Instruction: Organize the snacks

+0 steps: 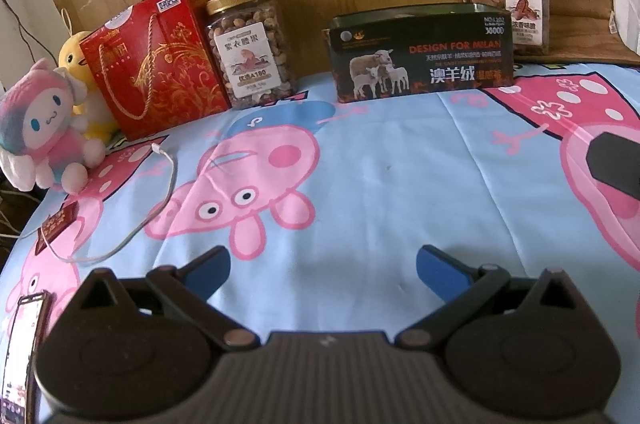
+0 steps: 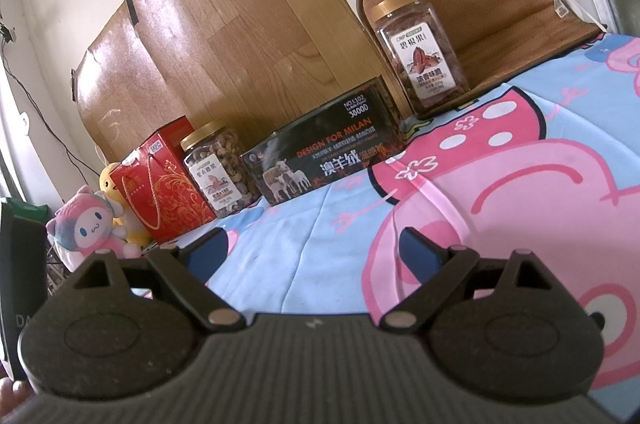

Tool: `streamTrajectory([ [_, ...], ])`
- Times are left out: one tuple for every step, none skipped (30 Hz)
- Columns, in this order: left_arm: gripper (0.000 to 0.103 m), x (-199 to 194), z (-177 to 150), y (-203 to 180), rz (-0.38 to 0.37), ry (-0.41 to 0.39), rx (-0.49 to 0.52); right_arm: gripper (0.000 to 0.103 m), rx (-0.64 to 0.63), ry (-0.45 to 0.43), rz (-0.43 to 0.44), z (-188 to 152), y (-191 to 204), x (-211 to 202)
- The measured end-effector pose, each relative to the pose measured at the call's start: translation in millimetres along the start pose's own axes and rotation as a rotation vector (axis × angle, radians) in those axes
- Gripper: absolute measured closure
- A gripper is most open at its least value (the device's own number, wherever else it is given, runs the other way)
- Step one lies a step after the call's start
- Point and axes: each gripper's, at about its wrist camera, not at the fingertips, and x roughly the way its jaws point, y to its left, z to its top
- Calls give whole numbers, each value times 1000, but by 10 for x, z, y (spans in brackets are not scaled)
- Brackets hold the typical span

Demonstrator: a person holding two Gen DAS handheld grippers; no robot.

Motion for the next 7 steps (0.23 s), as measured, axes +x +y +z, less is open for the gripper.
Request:
streamTrajectory([
  [0, -5, -1, 0, -3, -4, 3, 9, 0, -1, 0, 0, 0, 0],
  [0, -13, -3, -3, -8, -9, 5, 9, 0, 0, -1, 0, 1, 4],
  [0, -18, -3, -3, -15, -13, 7, 9, 0, 0, -1, 1, 0, 6],
  [0, -22, -3, 0, -20, -16, 8, 9, -1, 0, 0, 1, 0, 4],
  [0, -24, -1, 0, -22, -17, 7, 9, -1, 0, 0, 1, 0, 6],
  [0, -25, 1, 1, -26, -17, 7, 9, -1, 1, 0, 1, 0, 8],
  [0, -26, 4, 5, -31, -17, 5, 9, 0, 0, -1, 1, 0, 6],
])
